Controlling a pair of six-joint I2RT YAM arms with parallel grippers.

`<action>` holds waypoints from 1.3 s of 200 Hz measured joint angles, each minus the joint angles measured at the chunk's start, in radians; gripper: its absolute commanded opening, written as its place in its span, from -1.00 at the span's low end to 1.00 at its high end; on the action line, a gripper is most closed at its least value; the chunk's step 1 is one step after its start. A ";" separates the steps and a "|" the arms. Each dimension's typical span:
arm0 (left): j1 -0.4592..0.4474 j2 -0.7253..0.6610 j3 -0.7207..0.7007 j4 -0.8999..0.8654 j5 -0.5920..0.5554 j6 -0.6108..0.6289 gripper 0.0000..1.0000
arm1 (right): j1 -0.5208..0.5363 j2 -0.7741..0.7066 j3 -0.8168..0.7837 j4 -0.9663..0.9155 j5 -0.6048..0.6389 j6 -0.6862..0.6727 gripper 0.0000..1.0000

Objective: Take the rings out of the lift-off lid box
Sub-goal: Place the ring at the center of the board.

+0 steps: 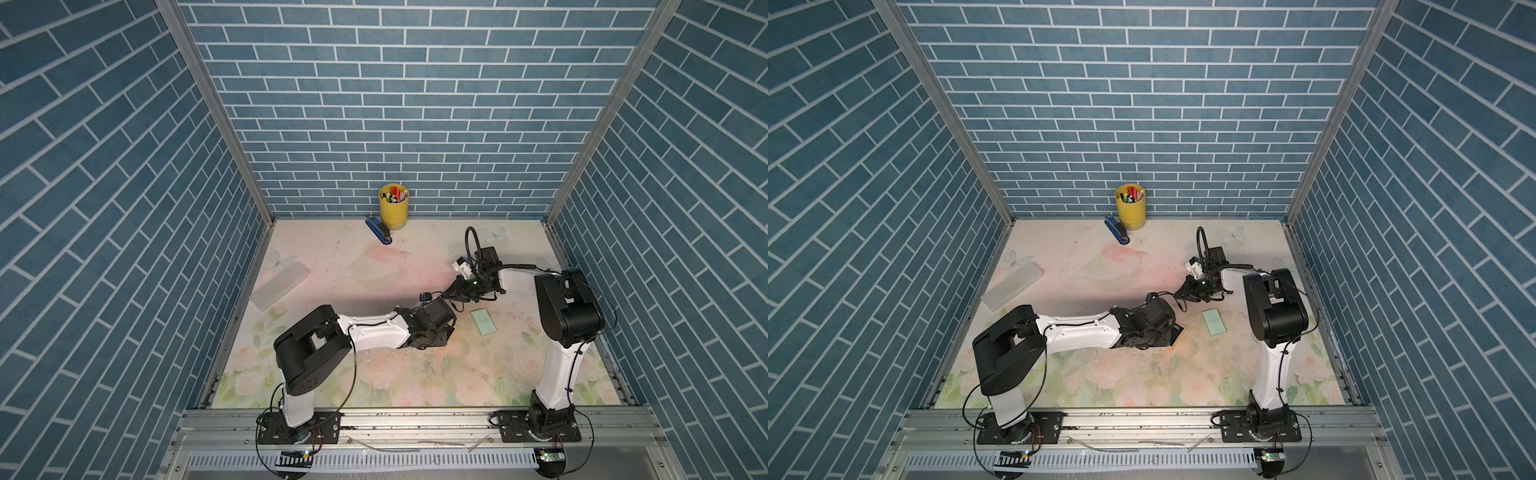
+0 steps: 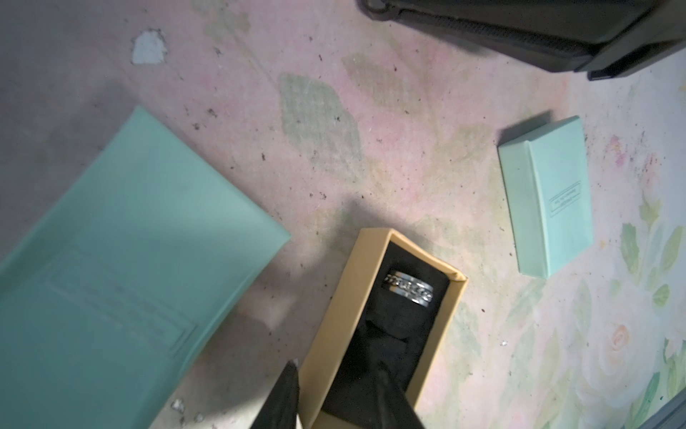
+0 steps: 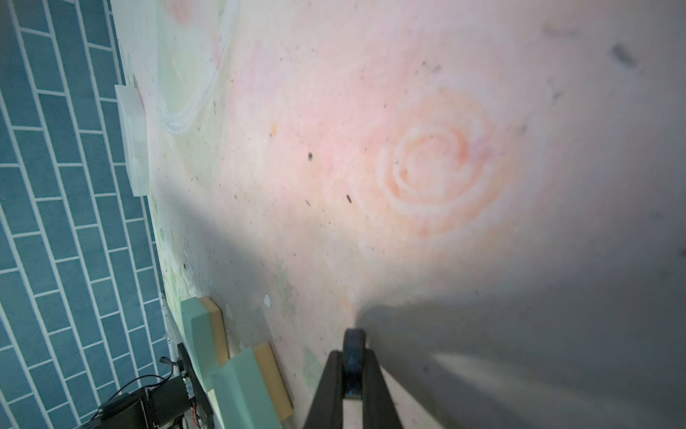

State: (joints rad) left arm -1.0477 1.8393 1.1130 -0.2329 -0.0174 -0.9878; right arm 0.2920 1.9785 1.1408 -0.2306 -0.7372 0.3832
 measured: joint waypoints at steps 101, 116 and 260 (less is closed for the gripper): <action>0.000 -0.008 -0.039 0.025 0.003 -0.005 -0.19 | -0.003 -0.096 0.015 -0.148 0.072 -0.060 -0.31; 0.000 -0.014 -0.048 0.030 0.004 -0.005 -0.19 | 0.005 -0.174 -0.019 -0.162 0.093 -0.068 -0.36; 0.030 -0.016 -0.060 0.030 0.019 0.033 -0.26 | 0.278 -0.440 -0.238 -0.301 0.323 -0.100 -0.52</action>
State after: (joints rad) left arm -1.0176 1.8233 1.0531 -0.2028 0.0017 -0.9546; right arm 0.5705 1.5383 0.9024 -0.5316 -0.4145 0.2836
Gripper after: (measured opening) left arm 0.367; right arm 0.244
